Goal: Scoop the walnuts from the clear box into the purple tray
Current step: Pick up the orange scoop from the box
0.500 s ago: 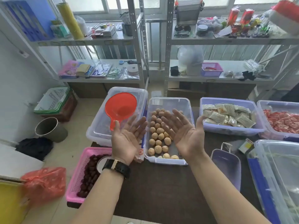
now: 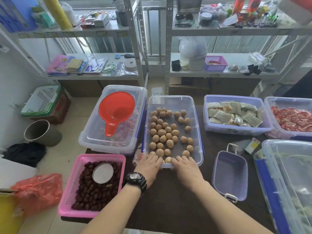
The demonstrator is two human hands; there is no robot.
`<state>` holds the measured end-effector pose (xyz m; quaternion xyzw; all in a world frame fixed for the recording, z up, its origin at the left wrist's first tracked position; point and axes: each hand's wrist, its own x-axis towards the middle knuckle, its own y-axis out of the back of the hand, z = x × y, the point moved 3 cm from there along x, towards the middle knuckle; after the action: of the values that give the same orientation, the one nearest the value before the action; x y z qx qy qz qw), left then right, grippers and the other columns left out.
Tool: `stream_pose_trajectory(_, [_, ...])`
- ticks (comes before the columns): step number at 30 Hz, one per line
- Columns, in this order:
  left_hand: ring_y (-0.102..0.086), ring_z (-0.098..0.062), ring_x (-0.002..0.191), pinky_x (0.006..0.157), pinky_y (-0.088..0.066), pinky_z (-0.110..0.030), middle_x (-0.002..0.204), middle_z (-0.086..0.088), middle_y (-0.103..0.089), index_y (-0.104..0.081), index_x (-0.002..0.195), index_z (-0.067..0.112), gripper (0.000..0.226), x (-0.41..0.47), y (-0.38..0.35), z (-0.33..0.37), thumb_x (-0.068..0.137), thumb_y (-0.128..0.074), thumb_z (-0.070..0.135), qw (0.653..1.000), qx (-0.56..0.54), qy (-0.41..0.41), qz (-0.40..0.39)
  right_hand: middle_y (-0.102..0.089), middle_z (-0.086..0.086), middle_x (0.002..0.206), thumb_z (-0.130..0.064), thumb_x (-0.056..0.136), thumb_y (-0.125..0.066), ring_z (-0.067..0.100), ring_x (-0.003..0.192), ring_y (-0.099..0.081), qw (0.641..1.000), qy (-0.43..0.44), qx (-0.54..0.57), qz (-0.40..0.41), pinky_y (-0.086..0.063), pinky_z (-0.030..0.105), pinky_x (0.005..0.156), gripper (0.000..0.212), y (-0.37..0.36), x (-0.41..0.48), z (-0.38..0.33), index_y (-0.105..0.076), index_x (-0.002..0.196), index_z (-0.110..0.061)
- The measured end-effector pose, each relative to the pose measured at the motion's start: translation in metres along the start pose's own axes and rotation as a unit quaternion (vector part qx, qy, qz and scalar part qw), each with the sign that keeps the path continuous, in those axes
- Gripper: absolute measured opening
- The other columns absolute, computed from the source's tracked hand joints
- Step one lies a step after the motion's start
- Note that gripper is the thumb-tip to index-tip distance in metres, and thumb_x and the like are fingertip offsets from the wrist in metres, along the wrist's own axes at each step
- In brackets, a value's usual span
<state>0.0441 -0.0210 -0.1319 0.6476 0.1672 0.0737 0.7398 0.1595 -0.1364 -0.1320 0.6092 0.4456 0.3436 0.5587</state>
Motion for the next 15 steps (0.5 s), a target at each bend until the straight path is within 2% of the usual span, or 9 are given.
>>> stream_pose_trajectory(3, [-0.053,-0.024,0.117,0.1,-0.039,-0.038,0.124,-0.003,-0.059,-0.05,0.118,0.023,0.026,0.021,0.014,-0.003,0.094,-0.048,0.013,0.999,0.012,0.016,-0.045,-0.063,0.001,0.104,-0.031,0.091,-0.054,0.025,0.1,-0.059,1.0,-0.012,0.005,-0.017,-0.043,0.038,0.079,0.022,0.007,0.015,0.003,-0.054,0.112,-0.026])
stream_pose_trajectory(6, [-0.057,-0.025,0.11,0.096,-0.041,-0.038,0.118,-0.001,-0.061,-0.05,0.118,0.024,0.022,0.008,0.014,0.004,0.097,-0.046,0.017,0.998,-0.011,0.024,-0.063,-0.063,0.0,0.106,-0.03,0.089,-0.055,0.027,0.096,-0.061,0.999,-0.023,0.026,-0.023,-0.043,0.041,0.081,0.026,0.004,0.003,0.001,-0.055,0.114,-0.026])
stream_pose_trajectory(8, [-0.06,-0.021,0.099,0.089,-0.045,-0.034,0.107,0.002,-0.061,-0.054,0.108,0.025,0.013,-0.018,0.005,0.01,0.096,-0.048,0.025,0.999,-0.006,-0.014,-0.039,-0.064,-0.002,0.098,-0.032,0.078,-0.068,0.023,0.083,-0.064,0.999,-0.01,0.03,-0.012,-0.047,0.039,0.07,0.022,0.0,-0.02,-0.007,-0.059,0.097,-0.027])
stream_pose_trajectory(10, [-0.062,-0.014,0.087,0.08,-0.046,-0.028,0.093,0.007,-0.062,-0.058,0.095,0.027,0.006,-0.034,-0.002,0.015,0.091,-0.055,0.03,0.998,-0.005,-0.049,-0.037,-0.066,-0.006,0.088,-0.032,0.065,-0.08,0.019,0.07,-0.064,1.0,-0.003,0.027,-0.003,-0.049,0.035,0.059,0.029,-0.003,-0.037,-0.014,-0.061,0.087,-0.028])
stream_pose_trajectory(11, [-0.062,-0.014,0.088,0.081,-0.045,-0.028,0.092,0.007,-0.062,-0.058,0.095,0.027,0.007,-0.035,-0.003,0.016,0.092,-0.052,0.031,0.998,-0.001,-0.055,-0.04,-0.065,-0.007,0.081,-0.031,0.06,-0.083,0.018,0.066,-0.063,1.0,-0.005,0.027,0.003,-0.049,0.034,0.056,0.032,-0.001,-0.038,-0.015,-0.063,0.084,-0.028])
stream_pose_trajectory(13, [-0.057,-0.018,0.101,0.093,-0.038,-0.03,0.105,0.004,-0.061,-0.053,0.108,0.025,0.017,-0.035,-0.003,0.018,0.1,-0.04,0.031,0.998,0.0,-0.031,-0.056,-0.064,-0.008,0.07,-0.032,0.053,-0.088,0.016,0.06,-0.063,1.0,-0.011,0.024,0.011,-0.048,0.031,0.051,0.034,0.006,-0.037,-0.017,-0.065,0.078,-0.028])
stream_pose_trajectory(15, [-0.054,-0.018,0.113,0.1,-0.034,-0.03,0.118,0.005,-0.058,-0.05,0.122,0.025,0.026,-0.031,0.001,0.017,0.102,-0.036,0.033,0.999,-0.016,-0.023,-0.043,-0.063,-0.011,0.067,-0.036,0.048,-0.089,0.012,0.058,-0.062,1.0,-0.004,0.009,0.01,-0.047,0.028,0.049,0.036,0.012,-0.035,-0.018,-0.065,0.075,-0.03])
